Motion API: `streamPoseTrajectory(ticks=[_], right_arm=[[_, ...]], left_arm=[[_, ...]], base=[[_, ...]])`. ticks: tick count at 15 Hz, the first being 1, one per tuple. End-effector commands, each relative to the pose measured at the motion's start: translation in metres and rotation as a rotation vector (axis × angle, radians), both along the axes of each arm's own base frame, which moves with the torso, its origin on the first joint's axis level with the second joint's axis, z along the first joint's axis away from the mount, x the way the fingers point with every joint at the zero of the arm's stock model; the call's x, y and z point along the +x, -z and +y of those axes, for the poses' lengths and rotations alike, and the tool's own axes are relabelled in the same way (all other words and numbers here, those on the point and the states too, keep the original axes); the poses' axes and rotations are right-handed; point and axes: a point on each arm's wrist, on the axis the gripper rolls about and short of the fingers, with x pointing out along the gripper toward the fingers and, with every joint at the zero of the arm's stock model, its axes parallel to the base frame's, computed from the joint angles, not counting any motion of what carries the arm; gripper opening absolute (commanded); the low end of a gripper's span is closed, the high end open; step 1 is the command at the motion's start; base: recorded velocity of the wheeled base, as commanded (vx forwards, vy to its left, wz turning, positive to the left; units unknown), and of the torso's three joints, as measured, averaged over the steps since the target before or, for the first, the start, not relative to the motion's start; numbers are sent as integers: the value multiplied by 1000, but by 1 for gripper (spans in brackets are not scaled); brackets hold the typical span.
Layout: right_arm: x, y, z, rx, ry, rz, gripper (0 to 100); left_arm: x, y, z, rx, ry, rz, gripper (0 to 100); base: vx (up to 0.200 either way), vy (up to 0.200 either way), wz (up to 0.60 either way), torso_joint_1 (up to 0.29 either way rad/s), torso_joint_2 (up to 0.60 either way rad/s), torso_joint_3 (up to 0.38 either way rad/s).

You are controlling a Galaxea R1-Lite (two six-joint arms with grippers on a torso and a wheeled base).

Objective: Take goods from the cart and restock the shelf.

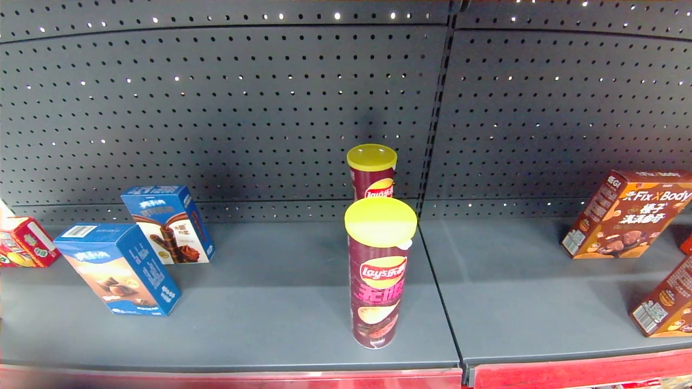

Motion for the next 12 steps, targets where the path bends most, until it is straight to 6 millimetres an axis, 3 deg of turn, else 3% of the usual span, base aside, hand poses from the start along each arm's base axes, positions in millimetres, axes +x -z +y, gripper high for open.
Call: streamPoseTrajectory(ticks=[1, 12], right_arm=[[0, 0, 0, 0, -1, 1, 100], [0, 0, 0, 0, -1, 1, 100]], left_arm=[[0, 0, 0, 0, 0, 2, 100], [0, 0, 0, 0, -3, 1, 100]], base=[[0, 0, 0, 0, 0, 0], [0, 0, 0, 0, 0, 0]])
